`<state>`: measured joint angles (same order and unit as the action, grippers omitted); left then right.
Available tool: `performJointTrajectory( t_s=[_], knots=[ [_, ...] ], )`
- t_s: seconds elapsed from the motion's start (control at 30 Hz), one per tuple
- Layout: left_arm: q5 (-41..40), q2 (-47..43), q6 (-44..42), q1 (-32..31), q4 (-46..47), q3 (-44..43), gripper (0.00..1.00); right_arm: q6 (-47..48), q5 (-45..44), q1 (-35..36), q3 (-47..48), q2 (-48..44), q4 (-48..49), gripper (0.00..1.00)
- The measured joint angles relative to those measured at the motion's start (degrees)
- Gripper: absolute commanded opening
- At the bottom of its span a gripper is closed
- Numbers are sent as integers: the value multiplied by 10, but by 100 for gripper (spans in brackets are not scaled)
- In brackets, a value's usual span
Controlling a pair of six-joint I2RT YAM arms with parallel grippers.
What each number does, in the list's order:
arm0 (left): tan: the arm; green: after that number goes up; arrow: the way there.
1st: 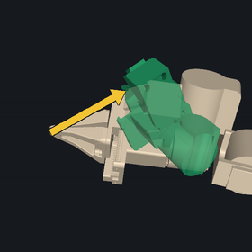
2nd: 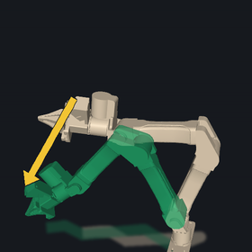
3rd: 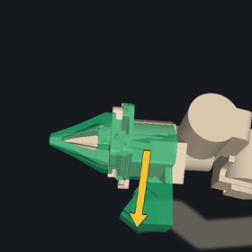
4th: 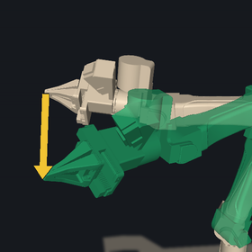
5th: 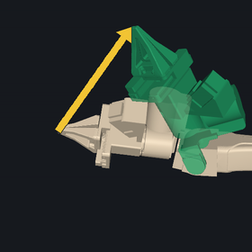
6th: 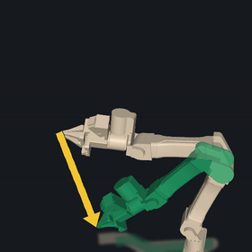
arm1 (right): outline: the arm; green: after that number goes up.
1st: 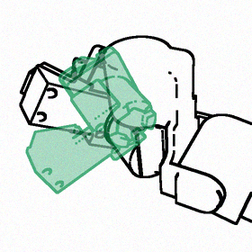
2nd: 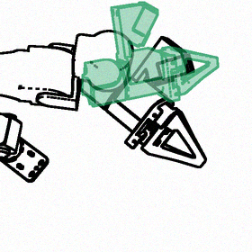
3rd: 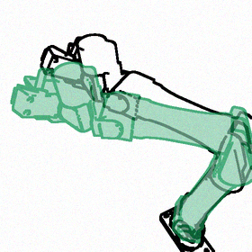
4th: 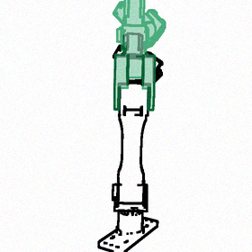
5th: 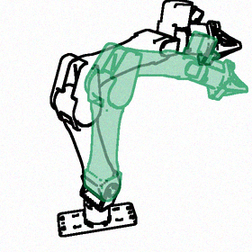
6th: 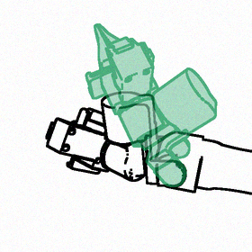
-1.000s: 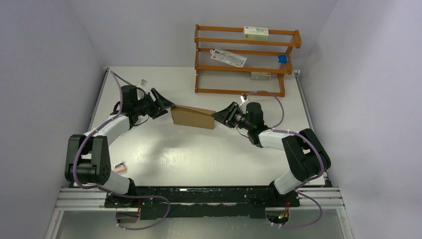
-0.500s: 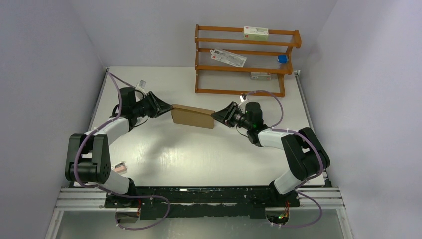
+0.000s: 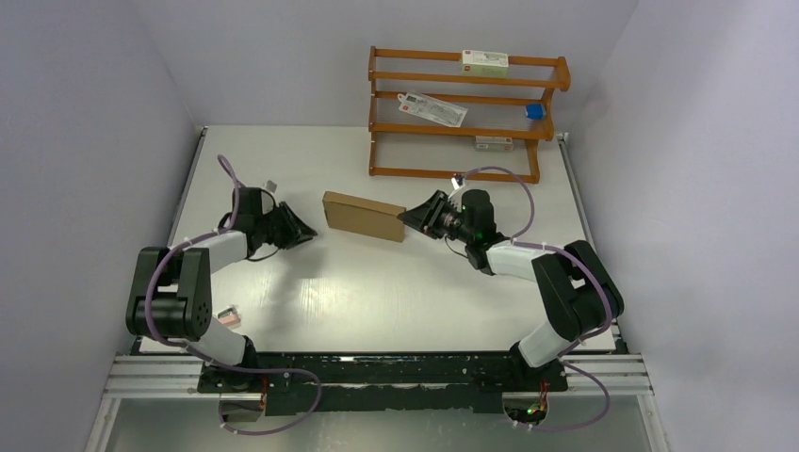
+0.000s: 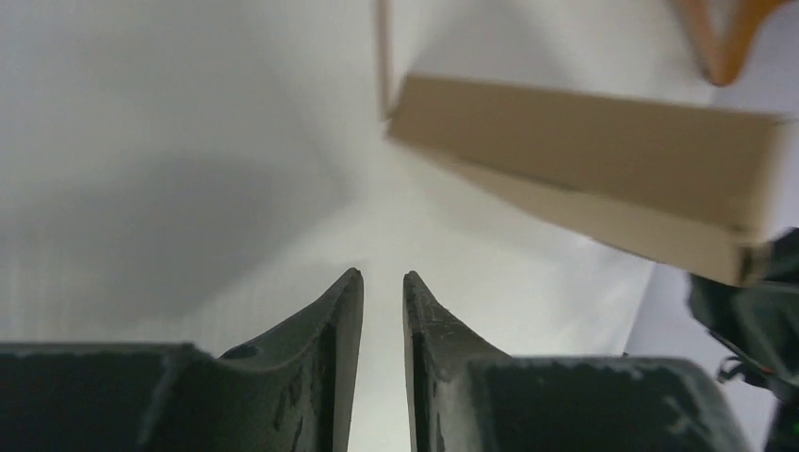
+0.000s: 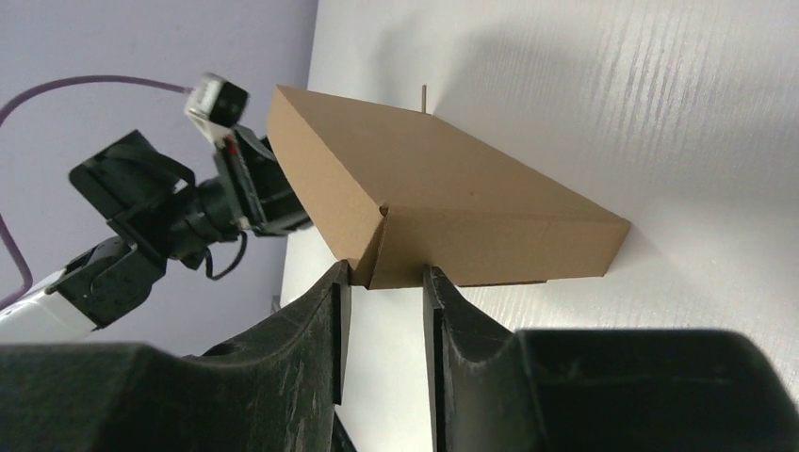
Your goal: Fold the paper box
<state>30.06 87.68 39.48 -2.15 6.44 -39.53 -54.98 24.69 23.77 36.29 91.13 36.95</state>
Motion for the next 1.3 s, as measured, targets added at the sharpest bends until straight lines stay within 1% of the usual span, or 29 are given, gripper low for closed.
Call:
performJointTrajectory(
  t_s=[0.03, 0.07, 0.13, 0.23, 0.27, 0.37, 0.47, 0.63, 0.73, 0.9, 0.97, 1.03, 1.1, 1.2, 1.27, 1.3],
  knots=[
    [-16, 4, -6, -1, -17, 8, 27, 5, -1, 1, 3, 1, -4, 16],
    [-29, 6, -10, -2, -32, 15, 30, 10, 0, 1, 5, 2, -6, 16],
    [-41, 5, -14, -3, -51, 21, 40, 19, 0, 1, 11, 6, -10, 16],
    [-43, -8, -17, -3, -64, 19, 48, 31, 3, 1, 16, 6, -16, 16],
    [-42, -16, -17, -3, -68, 14, 53, 37, 5, 1, 19, 6, -20, 16],
    [-30, -38, -17, -3, -72, -17, 62, 53, 9, 1, 33, 8, -38, 16],
    [-13, -53, -12, -2, -64, -56, 66, 65, 16, 1, 45, 14, -49, 16],
    [14, -50, 1, -2, -37, -94, 68, 73, 30, 0, 55, 24, -51, 16],
    [31, -32, 8, -2, -24, -107, 68, 76, 33, 0, 59, 26, -53, 16],
    [48, 12, 11, -2, -18, -115, 62, 79, 40, -1, 66, 34, -54, 15],
    [49, 27, 11, -2, -19, -114, 58, 78, 44, -1, 70, 41, -49, 14],
    [53, 38, 14, -2, -15, -113, 49, 76, 50, -2, 71, 48, -39, 12],
    [63, 40, 18, -2, -4, -112, 43, 73, 57, -3, 71, 56, -27, 11],
    [66, 41, 19, 0, 16, -103, 39, 65, 74, -9, 71, 69, -7, 11],
    [69, 40, 19, 1, 30, -97, 38, 59, 86, -13, 71, 75, 4, 14],
    [69, 39, 19, 1, 35, -94, 38, 58, 90, -14, 71, 76, 7, 19]
  ],
)
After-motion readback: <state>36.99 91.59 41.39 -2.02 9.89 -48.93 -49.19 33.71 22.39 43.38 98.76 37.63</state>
